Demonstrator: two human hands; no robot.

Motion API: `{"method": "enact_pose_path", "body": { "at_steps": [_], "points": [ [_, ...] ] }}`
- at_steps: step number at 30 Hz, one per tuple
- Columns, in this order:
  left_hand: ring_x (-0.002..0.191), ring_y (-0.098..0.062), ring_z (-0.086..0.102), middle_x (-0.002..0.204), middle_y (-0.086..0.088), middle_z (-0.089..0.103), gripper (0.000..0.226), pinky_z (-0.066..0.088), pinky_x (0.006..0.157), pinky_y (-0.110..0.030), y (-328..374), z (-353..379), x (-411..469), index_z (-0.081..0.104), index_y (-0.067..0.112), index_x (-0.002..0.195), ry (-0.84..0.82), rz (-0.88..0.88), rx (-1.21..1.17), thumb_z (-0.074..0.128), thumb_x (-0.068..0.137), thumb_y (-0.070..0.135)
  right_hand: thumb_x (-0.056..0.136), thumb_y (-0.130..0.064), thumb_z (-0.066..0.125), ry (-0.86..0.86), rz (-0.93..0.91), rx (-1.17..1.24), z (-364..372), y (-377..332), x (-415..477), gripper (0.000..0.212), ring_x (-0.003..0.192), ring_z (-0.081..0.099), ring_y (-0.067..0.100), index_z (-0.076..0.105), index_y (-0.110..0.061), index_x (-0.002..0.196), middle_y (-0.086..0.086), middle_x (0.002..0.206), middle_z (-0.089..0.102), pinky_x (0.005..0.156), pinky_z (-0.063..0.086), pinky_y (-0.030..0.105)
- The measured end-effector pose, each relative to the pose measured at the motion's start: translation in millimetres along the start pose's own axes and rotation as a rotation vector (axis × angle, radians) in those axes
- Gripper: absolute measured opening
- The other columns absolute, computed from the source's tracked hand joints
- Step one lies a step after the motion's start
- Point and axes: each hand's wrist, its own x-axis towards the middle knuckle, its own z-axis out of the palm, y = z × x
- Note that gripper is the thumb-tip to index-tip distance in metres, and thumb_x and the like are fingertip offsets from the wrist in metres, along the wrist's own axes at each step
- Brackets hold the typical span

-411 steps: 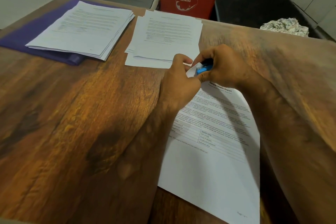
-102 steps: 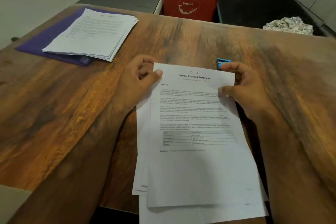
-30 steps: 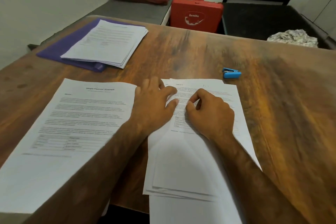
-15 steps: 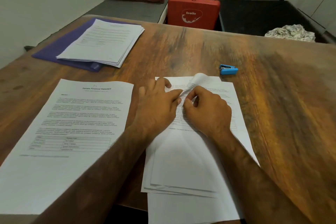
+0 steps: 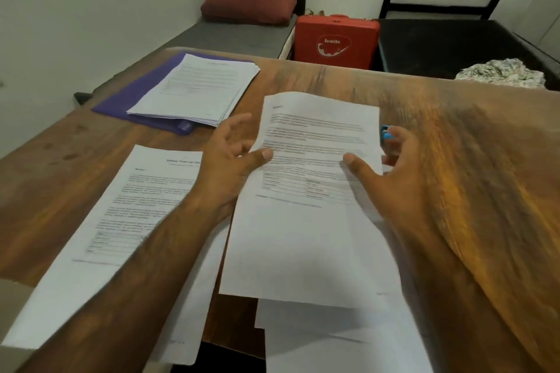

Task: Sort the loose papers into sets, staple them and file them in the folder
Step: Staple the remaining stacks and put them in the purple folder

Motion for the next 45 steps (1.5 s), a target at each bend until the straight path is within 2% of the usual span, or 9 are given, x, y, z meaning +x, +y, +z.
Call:
{"method": "enact_pose_path", "body": {
  "at_steps": [3,12,16,19,24,30,36,41,45],
  "points": [
    [0.098,-0.025,0.077,0.118,-0.001,0.076,0.057,0.064,0.080,-0.047,1,-16,-3,0.052,0.020,0.134,0.073,-0.050,-0.091,0.075,0.088,-0.003,0.089,-0.030,0.081,-0.123,0.090,0.125,2,-4,1,0.079,0.096,0.067,0.008,0.034,-0.025,0.153,-0.006,0.130,0.059,0.061,0.050,0.005],
    [0.095,-0.025,0.077,0.113,-0.007,0.075,0.049,0.064,0.071,-0.038,1,-38,-17,0.054,0.017,0.130,0.161,-0.022,-0.007,0.077,0.089,0.004,0.091,-0.017,0.077,-0.354,0.301,0.382,18,-6,-15,0.031,0.091,0.079,0.019,0.067,-0.025,0.119,-0.010,0.109,0.079,0.082,0.065,0.043],
    [0.090,-0.018,0.072,0.111,0.007,0.066,0.050,0.058,0.067,-0.033,12,-62,-21,0.048,0.030,0.135,0.185,-0.005,0.511,0.075,0.093,0.032,0.092,-0.018,0.075,-0.347,0.268,0.371,14,-5,-14,0.024,0.084,0.079,0.013,0.067,-0.028,0.112,-0.013,0.105,0.078,0.068,0.064,0.029],
    [0.106,-0.018,0.062,0.121,0.007,0.060,0.047,0.052,0.084,-0.036,16,-91,-27,0.055,0.029,0.130,0.159,0.054,1.130,0.073,0.090,0.047,0.093,-0.016,0.075,-0.346,0.285,0.383,15,-5,-15,0.025,0.090,0.079,0.021,0.069,-0.025,0.115,-0.008,0.111,0.079,0.081,0.065,0.042],
    [0.137,-0.019,0.039,0.153,0.004,0.040,0.084,0.040,0.113,-0.045,30,-95,-54,0.045,0.033,0.146,-0.313,-0.154,1.491,0.059,0.078,0.082,0.094,-0.015,0.074,-0.356,0.288,0.367,18,-5,-15,0.027,0.091,0.079,0.021,0.068,-0.025,0.118,-0.007,0.112,0.078,0.082,0.065,0.042],
    [0.159,-0.022,-0.006,0.171,0.010,-0.015,0.134,0.008,0.127,-0.056,16,-102,-65,-0.008,0.035,0.163,-0.559,-0.289,1.568,0.066,0.064,0.088,0.095,-0.010,0.072,-0.371,0.289,0.375,21,-4,-17,0.031,0.096,0.078,0.024,0.067,-0.023,0.124,-0.005,0.118,0.076,0.082,0.065,0.041],
    [0.158,-0.019,-0.002,0.171,0.015,-0.005,0.123,0.006,0.124,-0.059,11,-126,-53,0.003,0.041,0.162,-0.501,-0.210,1.498,0.050,0.063,0.094,0.097,-0.003,0.069,-0.404,0.310,0.433,22,-3,-16,0.040,0.102,0.076,0.029,0.065,-0.021,0.132,-0.003,0.125,0.074,0.089,0.062,0.054],
    [0.154,-0.014,0.010,0.168,0.018,0.014,0.139,0.013,0.123,-0.061,4,-149,-49,0.023,0.048,0.158,-0.377,-0.124,1.393,0.018,0.036,0.114,0.096,-0.002,0.069,-0.421,0.299,0.386,22,-3,-14,0.042,0.100,0.077,0.026,0.065,-0.021,0.134,-0.003,0.125,0.074,0.081,0.065,0.043],
    [0.150,-0.016,0.028,0.162,0.014,0.034,0.086,0.026,0.122,-0.055,2,-156,-49,0.038,0.040,0.154,-0.226,-0.102,1.259,0.051,0.082,0.083,0.096,-0.003,0.070,-0.422,0.297,0.360,22,0,-13,0.043,0.100,0.076,0.027,0.064,-0.022,0.135,-0.002,0.124,0.074,0.077,0.066,0.042]
  ]
}}
